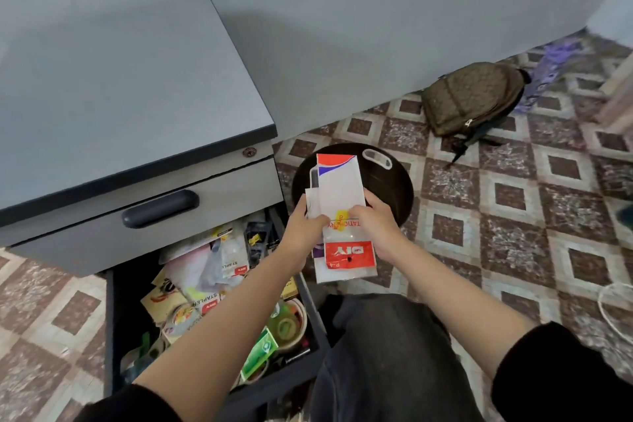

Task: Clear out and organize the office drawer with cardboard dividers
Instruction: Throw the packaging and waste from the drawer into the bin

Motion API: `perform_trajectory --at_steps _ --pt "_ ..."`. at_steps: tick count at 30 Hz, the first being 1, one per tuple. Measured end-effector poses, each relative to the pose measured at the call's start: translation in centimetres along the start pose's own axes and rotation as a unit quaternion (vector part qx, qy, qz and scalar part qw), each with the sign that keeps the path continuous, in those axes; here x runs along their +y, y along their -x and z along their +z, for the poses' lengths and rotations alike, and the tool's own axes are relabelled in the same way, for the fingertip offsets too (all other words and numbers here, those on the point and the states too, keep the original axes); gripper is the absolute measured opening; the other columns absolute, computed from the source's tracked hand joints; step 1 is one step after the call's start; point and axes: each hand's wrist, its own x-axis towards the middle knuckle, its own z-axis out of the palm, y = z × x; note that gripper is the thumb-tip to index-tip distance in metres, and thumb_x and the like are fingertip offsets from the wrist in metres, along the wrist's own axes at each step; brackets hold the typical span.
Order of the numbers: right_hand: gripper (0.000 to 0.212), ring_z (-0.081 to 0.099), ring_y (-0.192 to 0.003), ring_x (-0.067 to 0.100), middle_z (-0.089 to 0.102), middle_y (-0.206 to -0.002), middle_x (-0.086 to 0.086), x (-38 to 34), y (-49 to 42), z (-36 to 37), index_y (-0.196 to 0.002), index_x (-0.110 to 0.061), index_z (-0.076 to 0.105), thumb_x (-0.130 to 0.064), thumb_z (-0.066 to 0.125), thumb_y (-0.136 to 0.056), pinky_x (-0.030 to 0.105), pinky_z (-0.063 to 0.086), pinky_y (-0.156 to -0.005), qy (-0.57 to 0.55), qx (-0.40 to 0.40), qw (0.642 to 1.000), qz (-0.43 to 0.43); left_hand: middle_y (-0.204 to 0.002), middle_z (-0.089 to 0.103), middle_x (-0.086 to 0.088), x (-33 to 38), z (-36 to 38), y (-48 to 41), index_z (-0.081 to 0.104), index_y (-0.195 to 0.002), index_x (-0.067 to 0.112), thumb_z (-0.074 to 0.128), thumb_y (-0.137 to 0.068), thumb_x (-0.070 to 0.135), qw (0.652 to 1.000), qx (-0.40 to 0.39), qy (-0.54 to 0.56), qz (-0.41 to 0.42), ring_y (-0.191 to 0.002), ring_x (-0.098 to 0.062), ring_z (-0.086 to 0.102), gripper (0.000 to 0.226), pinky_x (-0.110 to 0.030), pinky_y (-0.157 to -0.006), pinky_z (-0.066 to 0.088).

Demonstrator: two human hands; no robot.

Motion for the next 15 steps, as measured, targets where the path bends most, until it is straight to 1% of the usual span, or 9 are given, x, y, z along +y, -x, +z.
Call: perform_trajectory --at_steps 2,4,6,8,10,11,13,14,15 --pt "0.050 0.060 -0.086 0.011 0.060 -0.114 -0.002 0.1 -1.1 -0.6 -0.137 -0.027 0.045 -0.003 0.048 -0.093 0.023 0.049 -0.063 0.010 -0.001 1.000 -0.002 -0.125 0.059 -0.006 -0.2 0.6 -1.1 0.038 -0.133 0.029 0.052 -0.094 0.008 1.000 -0.005 -0.008 0.001 -0.106 -0.026 0.063 0.047 -0.048 -0.091 0.051" --pt "0.049 0.060 -0.087 0.011 0.060 -0.120 0.000 0.2 -2.4 -1.0 -0.136 -0.027 0.045 -0.003 0.049 -0.093 0.023 0.049 -0.064 0.022 0.008 1.000 -0.009 -0.126 0.058 -0.005 -0.3 1.2 -2.5 0.036 -0.136 0.029 0.052 -0.094 0.009 1.000 -0.010 -0.018 0.004 -0.107 -0.025 0.062 0.049 -0.048 -0.092 0.051" --pt "0.048 0.061 -0.091 0.014 0.060 -0.124 0.000 0.4 -3.6 -1.4 -0.137 -0.026 0.046 -0.005 0.050 -0.093 0.025 0.051 -0.068 0.033 0.018 0.999 -0.008 -0.127 0.057 -0.004 -0.2 1.6 -3.9 0.034 -0.136 0.030 0.052 -0.095 0.011 0.999 -0.011 -0.034 0.006 -0.107 -0.023 0.062 0.049 -0.043 -0.090 0.053" --pt "0.049 0.062 -0.095 0.018 0.060 -0.126 0.003 0.3 -5.0 -1.7 -0.139 -0.024 0.044 -0.007 0.052 -0.093 0.031 0.053 -0.075 0.037 0.030 0.999 0.002 -0.128 0.057 -0.004 0.1 1.9 -5.2 0.034 -0.136 0.030 0.051 -0.095 0.011 0.998 -0.016 -0.055 0.015 -0.108 -0.022 0.061 0.048 -0.038 -0.084 0.054" --pt "0.055 0.062 -0.098 0.019 0.059 -0.128 0.005 -0.1 -6.2 -2.0 -0.143 -0.024 0.037 -0.010 0.054 -0.092 0.033 0.053 -0.079 0.029 0.035 0.999 0.011 -0.132 0.055 -0.004 0.6 2.1 -6.4 0.030 -0.139 0.028 0.052 -0.095 0.013 0.997 -0.017 -0.075 0.021 -0.109 -0.022 0.061 0.052 -0.032 -0.079 0.053" --pt "0.061 0.061 -0.102 0.020 0.056 -0.131 0.006 -0.4 -6.6 -2.2 -0.147 -0.025 0.030 -0.012 0.055 -0.093 0.034 0.051 -0.082 0.025 0.038 0.999 0.015 -0.135 0.052 -0.004 0.8 2.1 -6.9 0.025 -0.144 0.027 0.053 -0.094 0.014 0.996 -0.013 -0.085 0.019 -0.112 -0.022 0.059 0.058 -0.032 -0.080 0.052" --pt "0.070 0.051 -0.120 0.023 0.045 -0.142 0.006 -0.5 -7.1 -2.5 -0.150 -0.026 0.015 -0.017 0.055 -0.094 0.035 0.045 -0.092 0.030 0.041 0.998 0.024 -0.146 0.040 -0.006 0.7 1.7 -7.5 0.007 -0.150 0.023 0.055 -0.094 0.017 0.993 0.008 -0.115 0.007 -0.123 -0.025 0.050 0.074 -0.037 -0.095 0.045" --pt "0.072 0.044 -0.129 0.024 0.037 -0.148 0.006 -0.3 -7.2 -2.7 -0.151 -0.025 0.011 -0.018 0.055 -0.094 0.036 0.041 -0.098 0.038 0.042 0.998 0.027 -0.151 0.032 -0.007 0.4 1.3 -7.6 0.000 -0.150 0.023 0.055 -0.094 0.019 0.990 0.014 -0.139 0.000 -0.128 -0.025 0.045 0.080 -0.038 -0.101 0.040" --pt "0.073 0.038 -0.134 0.024 0.030 -0.152 0.006 0.0 -7.2 -2.9 -0.151 -0.025 0.010 -0.017 0.055 -0.094 0.034 0.038 -0.100 0.048 0.041 0.998 0.030 -0.153 0.026 -0.007 0.0 0.9 -7.7 -0.004 -0.150 0.024 0.056 -0.094 0.020 0.987 0.015 -0.162 -0.005 -0.127 -0.024 0.045 0.082 -0.036 -0.101 0.038"
